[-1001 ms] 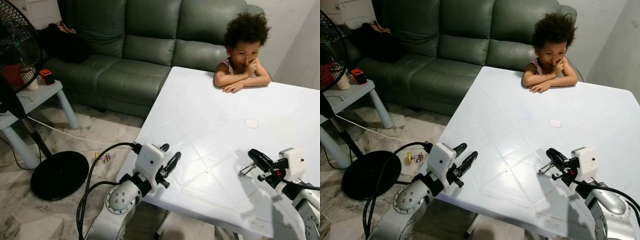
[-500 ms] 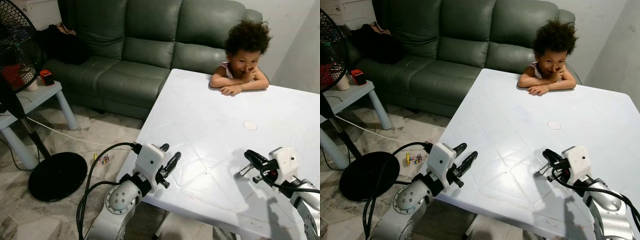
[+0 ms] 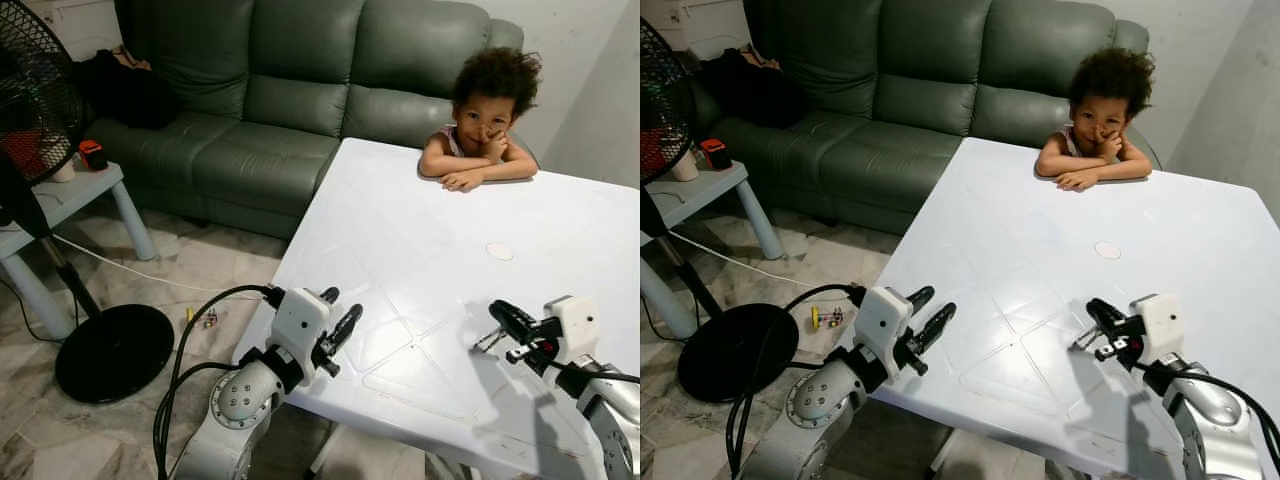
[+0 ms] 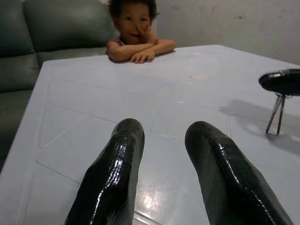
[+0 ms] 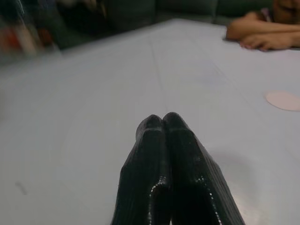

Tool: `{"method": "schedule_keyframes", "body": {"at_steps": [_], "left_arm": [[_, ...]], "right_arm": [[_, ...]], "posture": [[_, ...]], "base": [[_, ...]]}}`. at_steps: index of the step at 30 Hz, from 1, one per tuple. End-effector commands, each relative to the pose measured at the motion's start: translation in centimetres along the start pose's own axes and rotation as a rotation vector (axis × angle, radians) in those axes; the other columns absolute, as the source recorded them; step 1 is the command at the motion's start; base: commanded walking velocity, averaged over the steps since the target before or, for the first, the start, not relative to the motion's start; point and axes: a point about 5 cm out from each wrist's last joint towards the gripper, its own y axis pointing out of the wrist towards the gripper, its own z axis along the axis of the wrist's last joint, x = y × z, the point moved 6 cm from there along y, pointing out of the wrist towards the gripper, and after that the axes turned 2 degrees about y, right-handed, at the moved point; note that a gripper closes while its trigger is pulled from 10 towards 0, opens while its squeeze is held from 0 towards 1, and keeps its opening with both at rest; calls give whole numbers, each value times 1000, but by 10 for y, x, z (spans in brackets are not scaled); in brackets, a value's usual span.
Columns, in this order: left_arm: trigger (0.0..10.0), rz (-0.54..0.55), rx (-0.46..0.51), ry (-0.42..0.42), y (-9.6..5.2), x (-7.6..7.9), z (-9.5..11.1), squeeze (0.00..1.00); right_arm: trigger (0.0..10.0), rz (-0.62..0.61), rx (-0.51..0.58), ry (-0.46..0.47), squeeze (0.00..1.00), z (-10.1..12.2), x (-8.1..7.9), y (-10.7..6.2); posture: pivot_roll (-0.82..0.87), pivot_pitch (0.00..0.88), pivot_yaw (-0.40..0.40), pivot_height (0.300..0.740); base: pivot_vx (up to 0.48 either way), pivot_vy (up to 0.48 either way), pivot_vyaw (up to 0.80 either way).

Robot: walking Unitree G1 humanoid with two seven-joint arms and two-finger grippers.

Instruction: Hang keys on a hook

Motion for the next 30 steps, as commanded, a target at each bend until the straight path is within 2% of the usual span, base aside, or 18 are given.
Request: {"method": "schedule_keyframes", "body": {"at_steps": [1, 3, 12, 17, 22, 23, 24, 25, 30], "left_arm": [[10000, -6, 26, 13, 2, 2, 7, 0], [10000, -7, 26, 13, 2, 2, 8, 0], [10000, -8, 27, 13, 2, 3, 8, 0], [10000, -9, 29, 13, 2, 3, 8, 0], [10000, -10, 30, 12, 2, 4, 8, 0], [10000, -9, 30, 11, 2, 4, 8, 0], [10000, -9, 30, 11, 2, 4, 8, 0], [10000, -9, 30, 11, 2, 4, 8, 0], [10000, -10, 30, 9, 2, 5, 8, 0]], "right_arm": [[10000, 8, 96, 44, 0, 23, 0, 1], [10000, 6, 116, 79, 0, 27, 0, 3], [10000, 1, 116, 107, 0, 28, 4, 1], [10000, 23, -56, 36, 0, 4, 3, -3], [10000, 46, -70, 44, 0, 0, -1, -4], [10000, 50, -69, 59, 102, 0, -2, -4], [10000, 50, -69, 59, 102, 0, -2, -4], [10000, 52, -65, 69, 1000, 0, -3, -4], [10000, 44, -68, 56, 1000, 0, -3, -3]], "posture": [[59, 0, -43, 740], [60, 0, -42, 740], [62, 0, -46, 740], [61, 0, -46, 740], [59, 0, -47, 740], [59, 0, -48, 740], [59, 0, -48, 740], [59, 0, -48, 740], [59, 0, -48, 740]], "base": [[0, 0, 0], [0, 0, 0], [0, 0, 0], [0, 0, 0], [0, 0, 0], [0, 0, 0], [0, 0, 0], [0, 0, 0], [0, 0, 0]]}}
